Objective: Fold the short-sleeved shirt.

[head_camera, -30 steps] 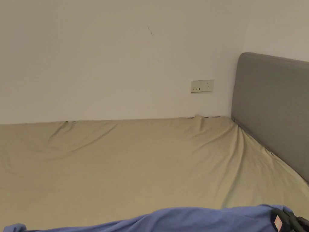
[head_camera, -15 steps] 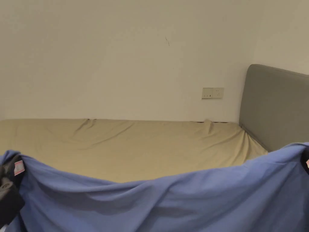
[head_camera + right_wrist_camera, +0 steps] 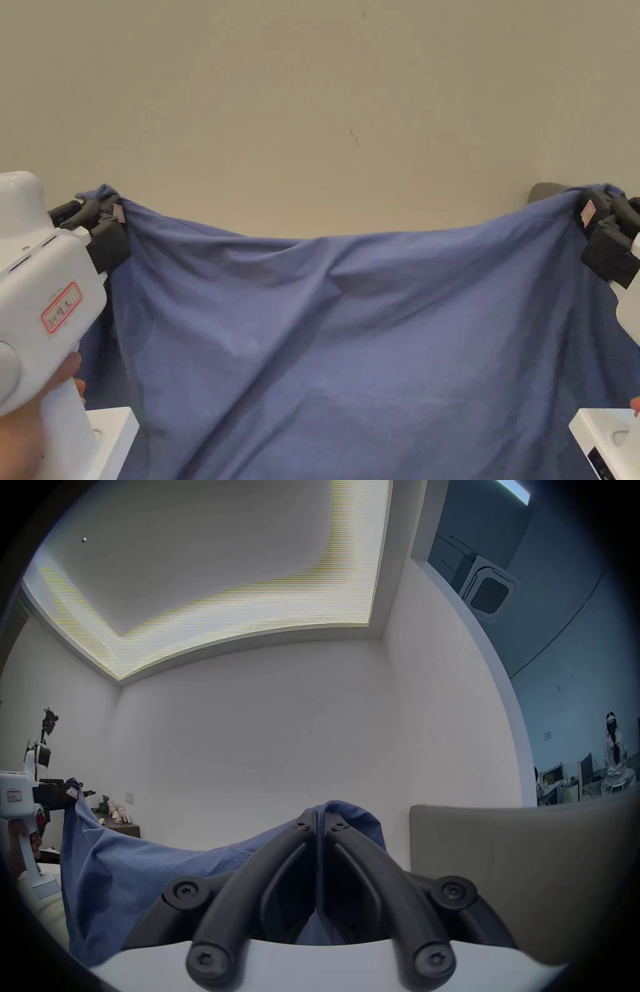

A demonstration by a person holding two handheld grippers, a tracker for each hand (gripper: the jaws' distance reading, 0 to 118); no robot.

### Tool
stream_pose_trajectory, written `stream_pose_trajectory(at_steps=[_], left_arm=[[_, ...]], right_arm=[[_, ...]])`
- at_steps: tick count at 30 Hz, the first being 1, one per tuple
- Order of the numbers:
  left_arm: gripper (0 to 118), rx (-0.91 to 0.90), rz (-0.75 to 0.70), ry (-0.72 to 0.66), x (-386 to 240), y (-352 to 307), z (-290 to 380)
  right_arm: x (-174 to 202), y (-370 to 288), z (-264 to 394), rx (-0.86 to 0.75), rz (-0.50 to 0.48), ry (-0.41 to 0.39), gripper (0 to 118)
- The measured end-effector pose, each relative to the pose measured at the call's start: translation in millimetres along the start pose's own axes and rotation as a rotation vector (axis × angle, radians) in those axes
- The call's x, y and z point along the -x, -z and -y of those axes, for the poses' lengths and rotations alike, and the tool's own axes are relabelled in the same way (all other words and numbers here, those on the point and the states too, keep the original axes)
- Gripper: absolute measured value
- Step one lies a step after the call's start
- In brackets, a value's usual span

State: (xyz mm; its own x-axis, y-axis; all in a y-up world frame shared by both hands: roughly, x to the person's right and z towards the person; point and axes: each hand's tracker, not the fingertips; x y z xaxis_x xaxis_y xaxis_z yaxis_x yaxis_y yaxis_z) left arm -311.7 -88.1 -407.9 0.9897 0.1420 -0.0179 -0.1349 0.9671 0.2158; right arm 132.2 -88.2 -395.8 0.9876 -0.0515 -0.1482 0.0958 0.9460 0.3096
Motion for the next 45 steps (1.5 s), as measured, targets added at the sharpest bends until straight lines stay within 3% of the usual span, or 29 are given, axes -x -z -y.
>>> stream_pose_trajectory(at_steps=[9, 13, 21, 29, 30, 39, 45], left_arm=[[5, -0.054, -0.017, 0.007, -3.8, 84.1, -3.3], [5, -0.085, 0.002, 0.010, -5.2, 88.3, -0.3], [5, -0.091, 0.013, -0.013, -2.2, 68.0, 24.8], [5, 0.115, 0.003, 0.019, 11.9, 5.1, 90.0], [5, 0.135, -0.022, 0.024, 14.0, -8.4, 102.3], [5, 0.448, -0.122, -0.086, 53.8, -153.4, 185.2], [5, 0.711, -0.106, 0.056, 65.5, -250.1, 222.1]], right_arm=[[-13.9, 89.9, -5.1, -0.105, 0.029, -0.058, 4], [-6.6, 93.6, -10.4, -0.129, 0.017, -0.100, 4], [-32.0, 94.8, 19.7, -0.081, -0.009, -0.178, 4], [-44.3, 26.1, 98.9, 0.164, -0.064, -0.136, 4], [-19.4, -1.5, 104.6, 0.213, -0.068, -0.138, 4], [3.5, -158.1, 159.0, 0.558, -0.065, -0.046, 4], [21.4, -258.5, 176.9, 0.818, -0.101, -0.084, 4]])
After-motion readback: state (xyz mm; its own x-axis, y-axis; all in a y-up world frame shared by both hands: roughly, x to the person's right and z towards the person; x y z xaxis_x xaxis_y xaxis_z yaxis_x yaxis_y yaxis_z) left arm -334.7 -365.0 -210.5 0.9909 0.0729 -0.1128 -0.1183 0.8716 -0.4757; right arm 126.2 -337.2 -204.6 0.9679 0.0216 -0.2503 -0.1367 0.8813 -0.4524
